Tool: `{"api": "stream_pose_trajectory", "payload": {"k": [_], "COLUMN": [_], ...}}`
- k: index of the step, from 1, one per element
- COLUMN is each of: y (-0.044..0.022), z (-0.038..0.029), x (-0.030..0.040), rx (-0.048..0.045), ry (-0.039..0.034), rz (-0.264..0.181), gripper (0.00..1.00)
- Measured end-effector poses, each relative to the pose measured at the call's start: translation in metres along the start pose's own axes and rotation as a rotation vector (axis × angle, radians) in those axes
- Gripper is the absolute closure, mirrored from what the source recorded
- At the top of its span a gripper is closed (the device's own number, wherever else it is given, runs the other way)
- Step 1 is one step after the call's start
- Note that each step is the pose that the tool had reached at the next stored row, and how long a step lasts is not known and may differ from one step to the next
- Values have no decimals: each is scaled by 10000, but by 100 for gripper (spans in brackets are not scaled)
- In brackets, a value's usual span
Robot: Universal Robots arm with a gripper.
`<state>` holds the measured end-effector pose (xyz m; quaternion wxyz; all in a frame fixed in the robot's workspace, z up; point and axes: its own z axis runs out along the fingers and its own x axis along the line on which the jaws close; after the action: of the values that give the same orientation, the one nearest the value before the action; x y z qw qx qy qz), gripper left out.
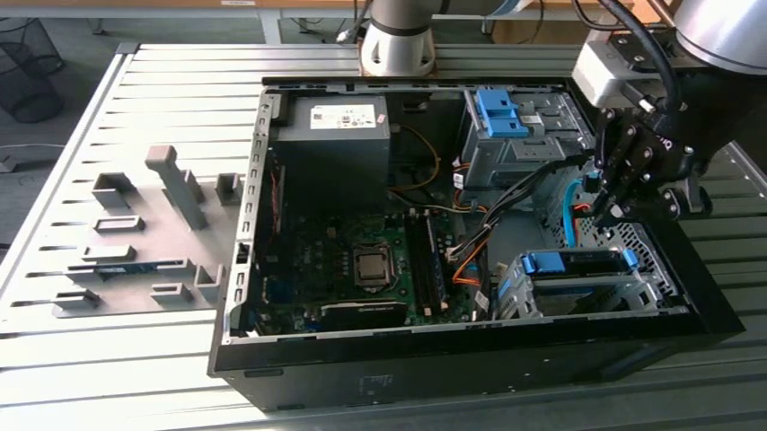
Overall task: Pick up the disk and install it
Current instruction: 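Insert the first disk wire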
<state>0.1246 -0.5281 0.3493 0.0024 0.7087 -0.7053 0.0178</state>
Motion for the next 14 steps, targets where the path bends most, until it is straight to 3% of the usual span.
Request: {"api": "stream_pose_trajectory", "payload": {"k": [3,8,11,14], "y": [36,111,174,176], "z": [15,44,50,61], "x": [33,122,131,132], "rx": [140,298,369,378], "ry": [-3,-14,-21,-19], "rz": [2,6,9,8], "gripper": [84,84,84,84]}}
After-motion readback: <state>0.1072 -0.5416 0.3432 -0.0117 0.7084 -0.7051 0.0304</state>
